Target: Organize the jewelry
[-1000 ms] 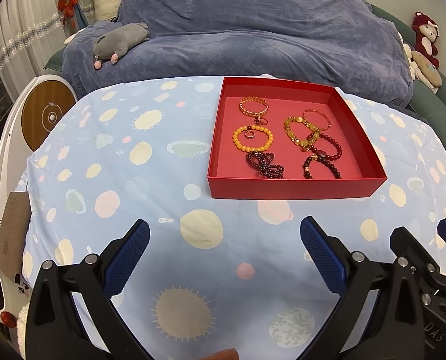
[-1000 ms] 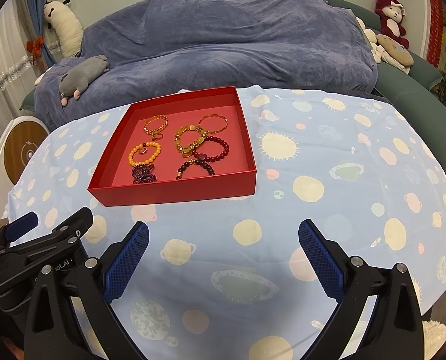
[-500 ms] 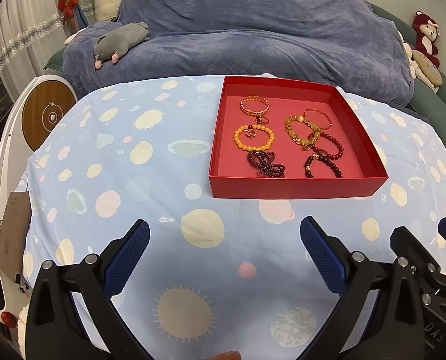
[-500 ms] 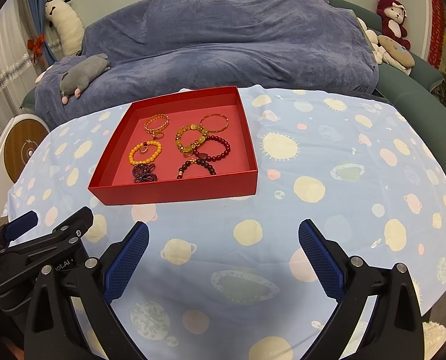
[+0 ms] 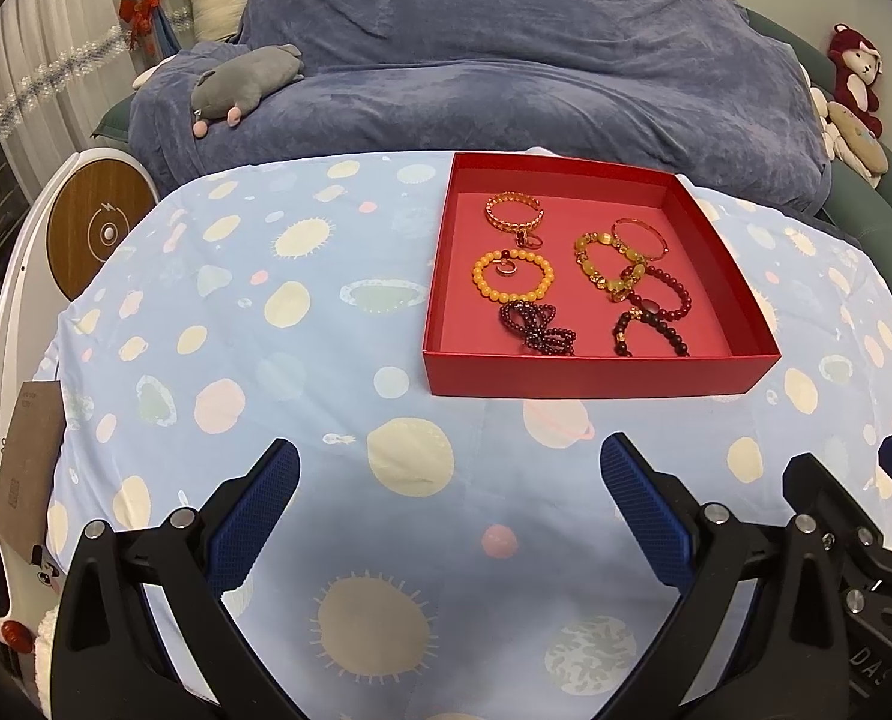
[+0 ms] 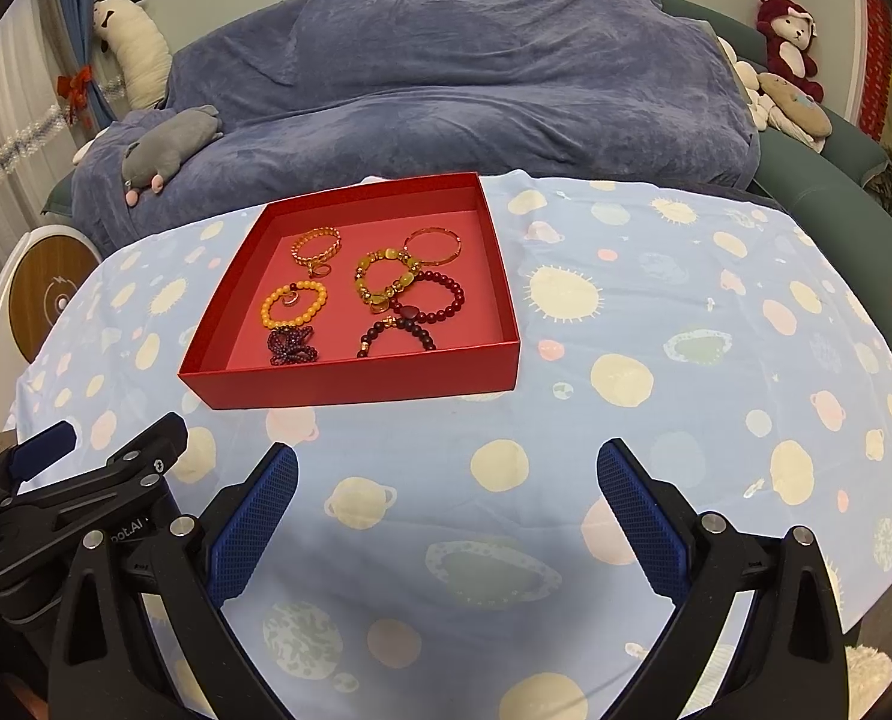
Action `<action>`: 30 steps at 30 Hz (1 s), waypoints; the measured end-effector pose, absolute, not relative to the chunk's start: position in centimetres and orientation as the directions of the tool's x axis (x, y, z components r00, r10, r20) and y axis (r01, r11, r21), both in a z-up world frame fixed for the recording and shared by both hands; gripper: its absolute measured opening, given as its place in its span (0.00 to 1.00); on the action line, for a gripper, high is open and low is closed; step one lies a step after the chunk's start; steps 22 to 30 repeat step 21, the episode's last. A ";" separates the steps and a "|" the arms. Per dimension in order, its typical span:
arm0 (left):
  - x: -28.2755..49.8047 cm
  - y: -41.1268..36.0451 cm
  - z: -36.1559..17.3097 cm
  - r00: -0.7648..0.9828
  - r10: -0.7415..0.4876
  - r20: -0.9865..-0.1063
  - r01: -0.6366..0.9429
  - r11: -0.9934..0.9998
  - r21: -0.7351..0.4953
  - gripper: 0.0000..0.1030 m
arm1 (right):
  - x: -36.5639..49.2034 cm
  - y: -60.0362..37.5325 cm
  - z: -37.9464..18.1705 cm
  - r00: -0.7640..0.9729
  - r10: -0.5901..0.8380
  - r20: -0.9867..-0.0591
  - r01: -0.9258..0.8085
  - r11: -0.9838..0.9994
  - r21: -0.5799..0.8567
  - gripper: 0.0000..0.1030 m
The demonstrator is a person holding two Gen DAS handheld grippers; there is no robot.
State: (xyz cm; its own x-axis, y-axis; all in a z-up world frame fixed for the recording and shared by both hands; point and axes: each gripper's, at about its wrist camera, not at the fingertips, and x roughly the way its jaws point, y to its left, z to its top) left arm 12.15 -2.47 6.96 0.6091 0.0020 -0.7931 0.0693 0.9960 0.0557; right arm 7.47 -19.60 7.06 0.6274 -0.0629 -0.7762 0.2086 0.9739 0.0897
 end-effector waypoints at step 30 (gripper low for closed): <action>12.4 -2.2 6.7 0.607 0.011 -0.795 0.049 0.998 0.050 0.93 | 7.8 -19.3 7.2 0.628 -0.061 -0.776 0.197 0.977 0.082 0.94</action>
